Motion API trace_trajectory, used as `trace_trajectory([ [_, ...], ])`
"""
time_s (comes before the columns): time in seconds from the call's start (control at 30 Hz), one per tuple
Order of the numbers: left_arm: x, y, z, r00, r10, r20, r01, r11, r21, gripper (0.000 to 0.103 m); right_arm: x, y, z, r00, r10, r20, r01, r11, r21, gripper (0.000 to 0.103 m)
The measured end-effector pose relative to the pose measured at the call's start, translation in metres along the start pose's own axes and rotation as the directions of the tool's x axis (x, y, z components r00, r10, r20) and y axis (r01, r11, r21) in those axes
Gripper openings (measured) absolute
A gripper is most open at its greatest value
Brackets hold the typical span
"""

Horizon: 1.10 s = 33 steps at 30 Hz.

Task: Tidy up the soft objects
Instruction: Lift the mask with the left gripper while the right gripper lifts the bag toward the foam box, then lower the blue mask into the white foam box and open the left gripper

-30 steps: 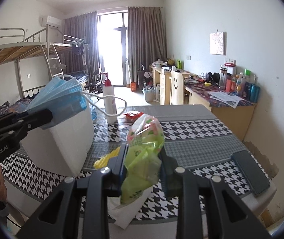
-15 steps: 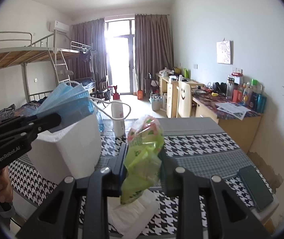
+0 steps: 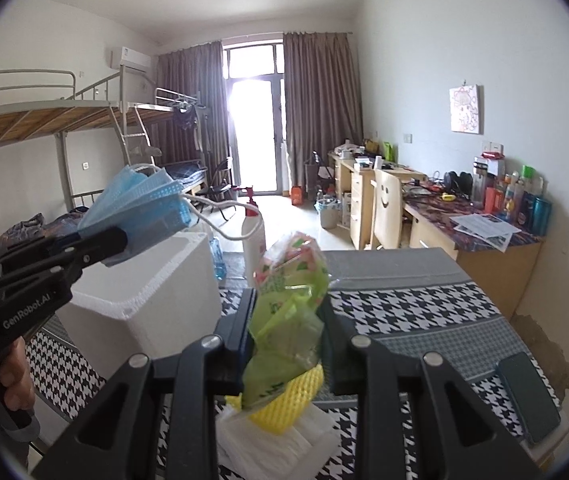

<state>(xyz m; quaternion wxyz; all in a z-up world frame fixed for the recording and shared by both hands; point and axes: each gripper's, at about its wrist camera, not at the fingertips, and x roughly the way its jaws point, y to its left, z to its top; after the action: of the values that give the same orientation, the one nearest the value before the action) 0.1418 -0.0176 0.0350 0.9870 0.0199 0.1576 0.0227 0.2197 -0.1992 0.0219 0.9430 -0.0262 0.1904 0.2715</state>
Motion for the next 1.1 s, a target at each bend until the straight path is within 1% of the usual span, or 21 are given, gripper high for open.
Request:
trace_trajectory([
  [0.33,0.004,0.021,0.006,0.997,0.075,0.009,-0.074,0.997,-0.021,0.019,0.011,0.017,0.008,0.999,0.053,0.003,-0.053,0.998,-0.034,0.033],
  [0.57,0.004,0.029,0.007,0.993,0.116,0.009,-0.116,0.993,-0.026,0.019,0.017,0.024,0.014,0.996,0.084,0.002,-0.084,0.996,-0.041,0.033],
  [1.1,0.007,0.044,0.003,0.981,0.194,-0.004,-0.194,0.979,-0.067,0.019,0.027,0.050,0.026,0.984,0.178,-0.011,-0.178,0.981,-0.078,0.033],
])
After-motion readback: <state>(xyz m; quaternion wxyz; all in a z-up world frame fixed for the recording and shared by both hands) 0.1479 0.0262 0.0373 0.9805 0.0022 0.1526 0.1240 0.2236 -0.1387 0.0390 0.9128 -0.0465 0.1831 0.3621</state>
